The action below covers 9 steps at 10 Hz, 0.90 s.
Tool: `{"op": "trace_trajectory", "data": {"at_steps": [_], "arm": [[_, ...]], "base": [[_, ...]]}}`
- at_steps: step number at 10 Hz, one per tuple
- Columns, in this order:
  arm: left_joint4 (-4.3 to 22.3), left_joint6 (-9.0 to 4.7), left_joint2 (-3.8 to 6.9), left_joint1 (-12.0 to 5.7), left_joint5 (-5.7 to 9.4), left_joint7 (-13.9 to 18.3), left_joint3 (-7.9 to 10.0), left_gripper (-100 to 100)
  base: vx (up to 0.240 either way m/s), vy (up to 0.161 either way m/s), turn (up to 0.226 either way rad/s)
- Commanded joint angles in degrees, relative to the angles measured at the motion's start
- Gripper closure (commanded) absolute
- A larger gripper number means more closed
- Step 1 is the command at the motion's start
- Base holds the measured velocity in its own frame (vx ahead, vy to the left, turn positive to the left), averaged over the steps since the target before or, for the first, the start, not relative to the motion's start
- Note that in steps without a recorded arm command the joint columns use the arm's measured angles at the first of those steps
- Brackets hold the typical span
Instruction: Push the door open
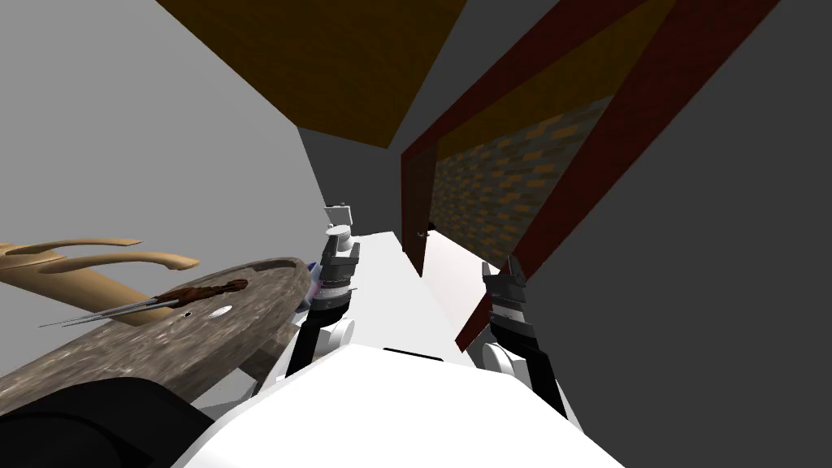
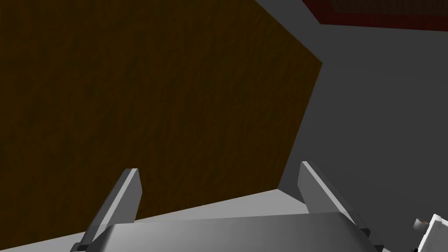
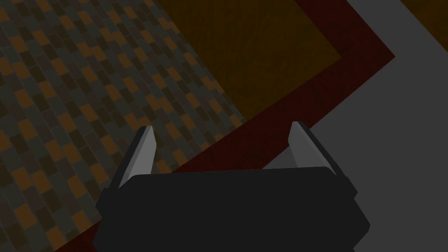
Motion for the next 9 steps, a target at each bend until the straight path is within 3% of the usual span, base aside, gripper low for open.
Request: {"op": "trace_trajectory", "data": {"at_steps": [1, 9], "arm": [[2.02, -0.31, 0.74, -0.81, -0.32, 0.27, -0.73, -100], [11.02, -1.68, 3.04, -4.42, -1.72, 1.46, -3.96, -100]], "base": [[0.101, 0.045, -0.024], [0.147, 0.041, -0.026]]}}
